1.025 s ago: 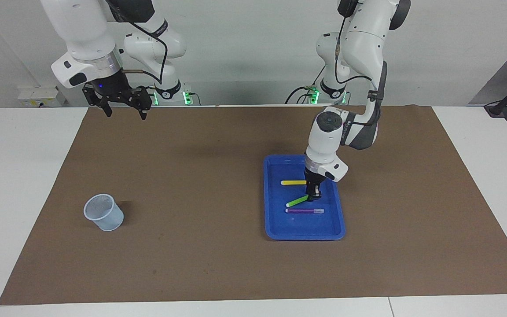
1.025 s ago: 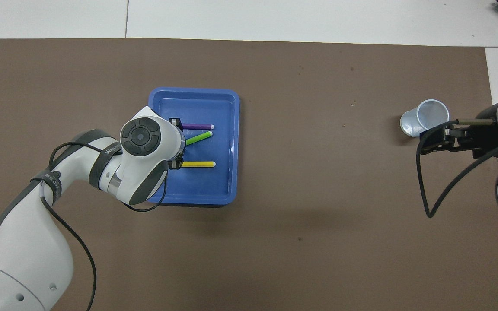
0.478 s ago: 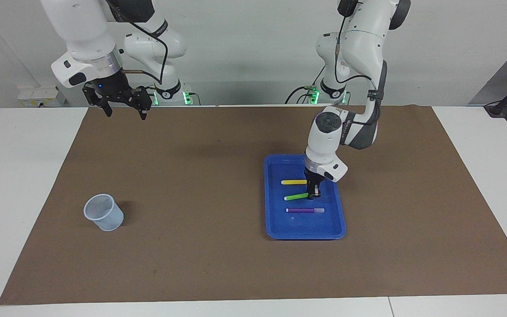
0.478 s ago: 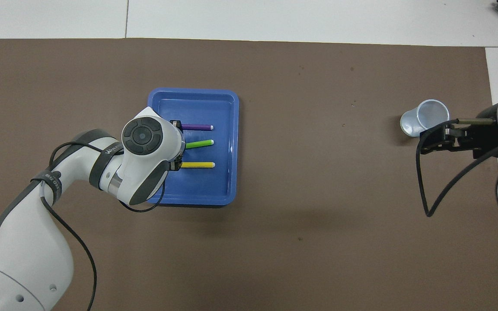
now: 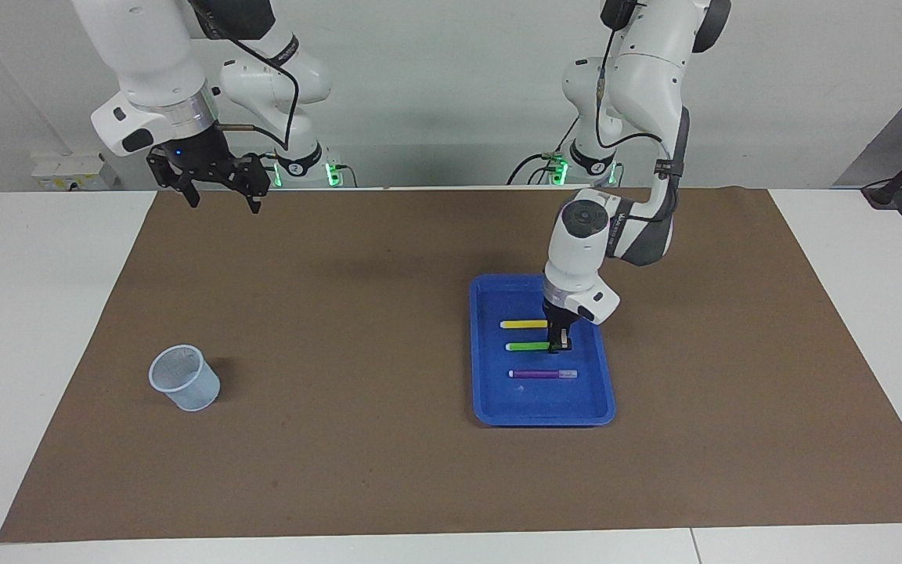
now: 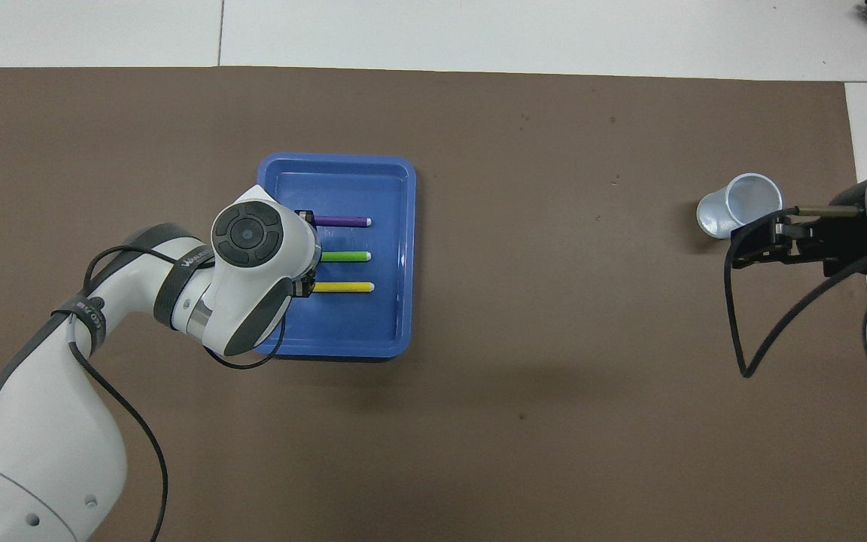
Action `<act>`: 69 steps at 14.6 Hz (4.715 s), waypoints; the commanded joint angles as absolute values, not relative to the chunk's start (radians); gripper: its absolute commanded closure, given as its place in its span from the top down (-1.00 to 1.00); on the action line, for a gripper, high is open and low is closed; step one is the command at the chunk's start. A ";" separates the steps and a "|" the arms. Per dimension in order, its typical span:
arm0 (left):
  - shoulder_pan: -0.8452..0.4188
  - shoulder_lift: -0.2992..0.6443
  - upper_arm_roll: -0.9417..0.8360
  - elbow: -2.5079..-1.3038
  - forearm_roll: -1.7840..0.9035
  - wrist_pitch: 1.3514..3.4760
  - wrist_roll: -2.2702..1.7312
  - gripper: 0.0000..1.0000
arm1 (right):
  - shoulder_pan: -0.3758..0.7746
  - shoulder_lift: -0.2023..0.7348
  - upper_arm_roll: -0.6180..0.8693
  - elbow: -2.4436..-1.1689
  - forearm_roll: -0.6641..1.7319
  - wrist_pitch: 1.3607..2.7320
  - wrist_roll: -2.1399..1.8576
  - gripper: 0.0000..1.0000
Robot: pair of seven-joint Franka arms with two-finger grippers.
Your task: Right arm passes pens to left for tray arrangement
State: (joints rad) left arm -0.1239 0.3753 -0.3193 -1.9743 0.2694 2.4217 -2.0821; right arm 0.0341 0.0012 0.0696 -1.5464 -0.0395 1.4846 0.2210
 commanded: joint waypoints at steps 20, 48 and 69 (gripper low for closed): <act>-0.106 0.315 -0.318 -1.841 0.275 2.175 -2.028 1.00 | 0.029 -0.025 0.075 -1.583 -0.044 1.509 0.241 1.00; 0.214 -0.022 -0.226 -1.539 0.060 1.419 -0.395 1.00 | 0.029 -0.021 0.081 -1.574 -0.044 1.509 0.224 1.00; -0.031 -0.011 0.024 -1.491 -0.006 1.413 -0.133 1.00 | 0.029 -0.023 0.081 -1.575 -0.044 1.509 0.227 1.00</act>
